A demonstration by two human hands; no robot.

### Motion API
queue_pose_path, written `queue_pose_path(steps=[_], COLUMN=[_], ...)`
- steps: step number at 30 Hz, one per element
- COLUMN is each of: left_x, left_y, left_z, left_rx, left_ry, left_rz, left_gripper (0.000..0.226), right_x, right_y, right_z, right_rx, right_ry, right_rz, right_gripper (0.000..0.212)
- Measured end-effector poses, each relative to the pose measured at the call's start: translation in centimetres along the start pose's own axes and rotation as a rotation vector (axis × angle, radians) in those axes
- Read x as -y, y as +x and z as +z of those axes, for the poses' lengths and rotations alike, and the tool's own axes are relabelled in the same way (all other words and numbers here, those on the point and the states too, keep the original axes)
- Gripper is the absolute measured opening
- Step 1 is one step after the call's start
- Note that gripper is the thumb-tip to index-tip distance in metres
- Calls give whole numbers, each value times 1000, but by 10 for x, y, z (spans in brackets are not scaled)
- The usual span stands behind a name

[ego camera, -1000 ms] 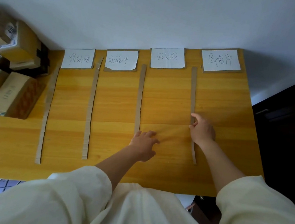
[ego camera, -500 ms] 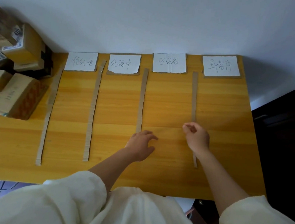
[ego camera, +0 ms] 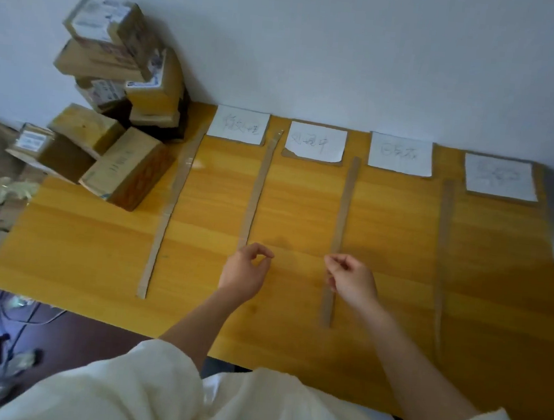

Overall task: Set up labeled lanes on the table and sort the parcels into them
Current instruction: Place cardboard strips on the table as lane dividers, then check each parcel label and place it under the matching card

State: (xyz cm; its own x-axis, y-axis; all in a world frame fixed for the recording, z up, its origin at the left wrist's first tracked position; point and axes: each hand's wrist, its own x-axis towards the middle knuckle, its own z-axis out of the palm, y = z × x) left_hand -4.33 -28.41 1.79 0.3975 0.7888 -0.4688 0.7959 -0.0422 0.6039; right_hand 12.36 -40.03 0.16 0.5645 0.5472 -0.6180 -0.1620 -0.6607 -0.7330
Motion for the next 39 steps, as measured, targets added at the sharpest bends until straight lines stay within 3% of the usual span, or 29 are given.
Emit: queue_pose_path(steps=[5, 13, 18, 20, 24, 30, 34, 39], left_x=[49, 135, 181, 187, 172, 109, 77, 52], left_y=[27, 74, 94, 101, 123, 178, 214, 248], left_z=[-70, -190, -244, -259, -294, -363, -393, -410], left_rx=[-204, -481, -562, -585, -633, -685, -644, -544], left_ry=[-92, -239, -325, -348, -420, -446, -432, -373], left_rz=[-22, 93, 63, 50, 94, 218, 305, 282], left_gripper=[18, 14, 13, 15, 24, 34, 41, 51], right_x=[51, 128, 166, 187, 243, 341, 390, 418], right_y=[-4, -9, -6, -5, 6, 34, 57, 74], right_z=[90, 253, 320, 331, 337, 333, 335, 340], right_rx=[51, 82, 141, 145, 90, -13, -73, -64], right_ry=[-30, -25, -51, -81, -76, -15, 91, 158], right_rz=[-37, -26, -11, -30, -135, -277, -279, -221], right_gripper=[12, 13, 2, 15, 32, 42, 40, 44])
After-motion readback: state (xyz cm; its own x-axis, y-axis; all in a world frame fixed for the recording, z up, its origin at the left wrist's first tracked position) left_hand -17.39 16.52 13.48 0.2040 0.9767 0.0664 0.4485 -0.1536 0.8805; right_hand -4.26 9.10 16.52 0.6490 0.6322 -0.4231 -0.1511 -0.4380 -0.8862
